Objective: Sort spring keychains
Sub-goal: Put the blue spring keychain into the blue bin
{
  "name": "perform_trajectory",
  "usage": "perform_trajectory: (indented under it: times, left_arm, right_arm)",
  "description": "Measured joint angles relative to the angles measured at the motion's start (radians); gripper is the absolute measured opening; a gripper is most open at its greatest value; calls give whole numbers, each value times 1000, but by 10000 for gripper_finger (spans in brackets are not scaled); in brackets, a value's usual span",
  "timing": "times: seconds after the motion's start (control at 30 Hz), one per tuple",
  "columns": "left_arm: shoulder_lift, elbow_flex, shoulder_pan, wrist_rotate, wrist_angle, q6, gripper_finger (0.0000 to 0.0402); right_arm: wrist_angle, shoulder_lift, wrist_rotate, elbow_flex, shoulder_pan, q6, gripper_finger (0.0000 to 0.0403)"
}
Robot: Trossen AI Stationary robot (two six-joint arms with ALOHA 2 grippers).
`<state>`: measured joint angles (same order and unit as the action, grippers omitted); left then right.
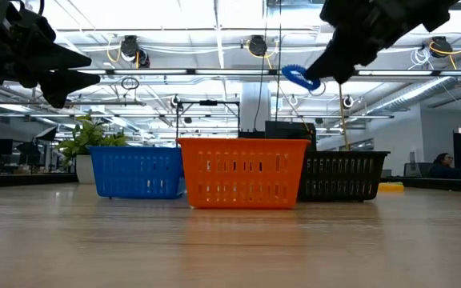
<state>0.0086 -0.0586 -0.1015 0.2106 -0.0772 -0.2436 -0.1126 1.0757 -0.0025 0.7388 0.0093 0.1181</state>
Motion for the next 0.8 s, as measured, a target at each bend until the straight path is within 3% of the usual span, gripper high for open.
perform_trajectory:
  times: [0.37,0.57,0.8]
  left_arm:
    - [0,0,1,9,33,13,214]
    - [0,0,1,83,83,183,214]
    - [0,0,2,88,179,83,214]
  right_arm:
    - [149,43,0,0,126,-104,2]
    - [310,86,1,0,121,-152,2]
    - [492,169,1,0,121,-255,2]
